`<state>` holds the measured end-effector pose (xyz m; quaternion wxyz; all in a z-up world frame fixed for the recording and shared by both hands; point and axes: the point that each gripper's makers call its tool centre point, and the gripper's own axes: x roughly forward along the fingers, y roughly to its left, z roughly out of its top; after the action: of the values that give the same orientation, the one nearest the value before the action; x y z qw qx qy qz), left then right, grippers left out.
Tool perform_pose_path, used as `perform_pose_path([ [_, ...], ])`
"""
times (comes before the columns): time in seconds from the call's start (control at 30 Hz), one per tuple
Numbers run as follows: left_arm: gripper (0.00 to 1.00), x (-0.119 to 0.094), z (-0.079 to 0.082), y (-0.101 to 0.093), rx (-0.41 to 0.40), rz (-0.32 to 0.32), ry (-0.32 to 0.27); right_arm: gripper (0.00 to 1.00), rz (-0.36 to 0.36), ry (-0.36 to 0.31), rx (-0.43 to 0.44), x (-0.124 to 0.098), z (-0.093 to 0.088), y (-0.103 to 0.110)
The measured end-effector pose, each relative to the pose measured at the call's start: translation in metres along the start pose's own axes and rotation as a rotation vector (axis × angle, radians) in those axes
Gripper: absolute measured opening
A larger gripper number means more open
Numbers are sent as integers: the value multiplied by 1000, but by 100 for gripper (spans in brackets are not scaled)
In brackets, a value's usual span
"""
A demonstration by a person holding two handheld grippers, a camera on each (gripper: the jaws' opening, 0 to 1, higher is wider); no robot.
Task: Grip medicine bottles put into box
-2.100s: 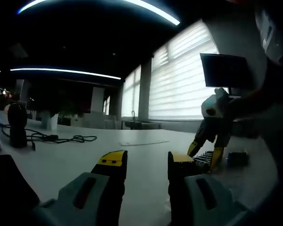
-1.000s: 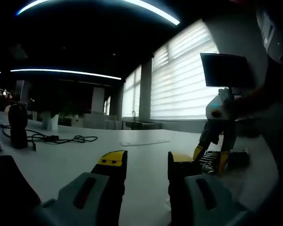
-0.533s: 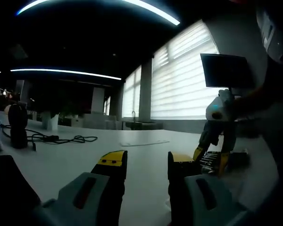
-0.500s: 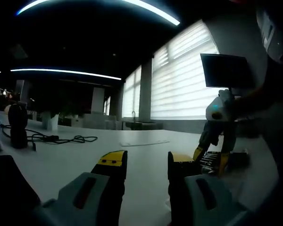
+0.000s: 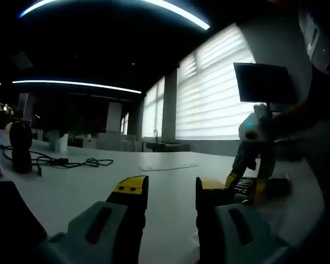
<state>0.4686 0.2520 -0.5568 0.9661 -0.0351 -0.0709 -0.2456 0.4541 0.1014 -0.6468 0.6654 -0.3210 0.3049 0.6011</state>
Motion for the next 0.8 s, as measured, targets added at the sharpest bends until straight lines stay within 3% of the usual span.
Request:
perform_pose_path([
  [0.3, 27, 0, 0, -1, 2, 0, 3, 40, -29, -33, 13, -25, 4, -3],
  [0.5, 27, 0, -1, -1, 5, 1, 4, 40, -44, -31, 41, -46, -7, 0],
  [0.8, 27, 0, -1, -1, 15, 3, 7, 40, -69, -13, 11, -83, -30, 15],
])
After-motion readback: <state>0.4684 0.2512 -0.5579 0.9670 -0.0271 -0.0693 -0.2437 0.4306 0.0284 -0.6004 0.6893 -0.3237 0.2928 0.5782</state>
